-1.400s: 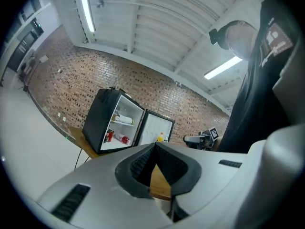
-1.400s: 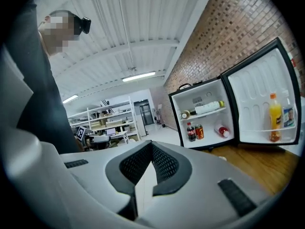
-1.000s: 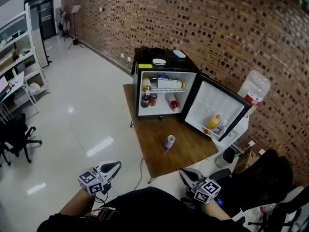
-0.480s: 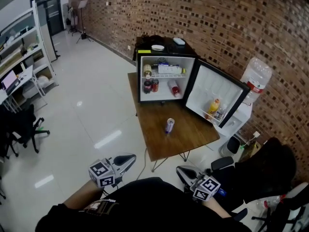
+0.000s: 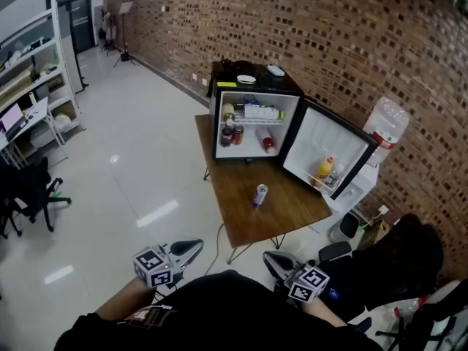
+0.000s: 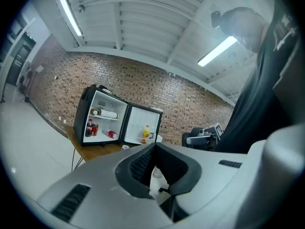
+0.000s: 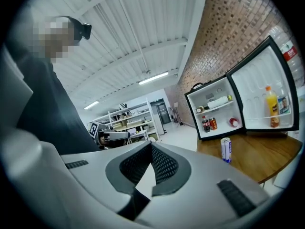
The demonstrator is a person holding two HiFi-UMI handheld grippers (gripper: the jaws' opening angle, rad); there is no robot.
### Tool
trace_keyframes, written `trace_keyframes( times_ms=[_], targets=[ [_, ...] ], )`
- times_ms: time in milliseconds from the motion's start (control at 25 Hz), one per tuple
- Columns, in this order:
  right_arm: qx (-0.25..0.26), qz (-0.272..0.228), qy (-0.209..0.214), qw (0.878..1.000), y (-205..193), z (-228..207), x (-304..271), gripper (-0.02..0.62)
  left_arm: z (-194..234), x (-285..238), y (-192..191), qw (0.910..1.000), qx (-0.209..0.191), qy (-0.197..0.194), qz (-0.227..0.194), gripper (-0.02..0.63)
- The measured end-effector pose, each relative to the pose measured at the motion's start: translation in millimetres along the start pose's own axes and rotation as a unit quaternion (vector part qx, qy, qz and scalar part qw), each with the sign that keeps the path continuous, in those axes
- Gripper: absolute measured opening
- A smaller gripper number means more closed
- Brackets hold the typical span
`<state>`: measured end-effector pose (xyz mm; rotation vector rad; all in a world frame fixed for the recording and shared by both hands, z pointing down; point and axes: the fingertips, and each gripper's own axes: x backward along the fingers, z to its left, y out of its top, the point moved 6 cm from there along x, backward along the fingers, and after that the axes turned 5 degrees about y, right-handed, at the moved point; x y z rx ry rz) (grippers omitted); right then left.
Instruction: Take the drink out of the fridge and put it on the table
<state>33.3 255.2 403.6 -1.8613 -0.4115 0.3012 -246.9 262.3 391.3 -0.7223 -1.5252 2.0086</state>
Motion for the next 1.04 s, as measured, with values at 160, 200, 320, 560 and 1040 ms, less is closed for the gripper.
trace_keyframes(
  times_ms=[160, 200, 320, 560, 1040],
  targets=[
    [0.003, 0.007, -0.008, 1.0, 1.8, 0.1, 3.5, -0.012, -2.4, -0.8, -1.7, 1.0, 0.002, -0.003, 0.003, -0.008],
    [0.004, 0.008, -0.009, 1.0, 2.8, 0.0, 4.1, -0.012, -2.1, -1.0, -0.7, 1.0, 0.003, -0.003, 0.003, -0.008],
    [0.011, 0.008, -0.011, 1.0, 7.6, -2.3, 2.9, -0.012, 1.3, -3.8, 3.4, 1.0, 0.0, -0.006, 0.002, -0.008],
    [0.02, 0.008, -0.012, 1.0, 10.4, -4.5, 2.7, -0.012, 4.1, -4.5, 3.7, 1.0, -0.001, -0.007, 0.003, -0.008],
    [0.025, 0.004, -0.014, 1.0, 15.1, -12.3, 2.7, -0.012, 7.4, -8.4, 4.7, 1.0, 0.001, -0.007, 0.004, -0.008]
  ],
)
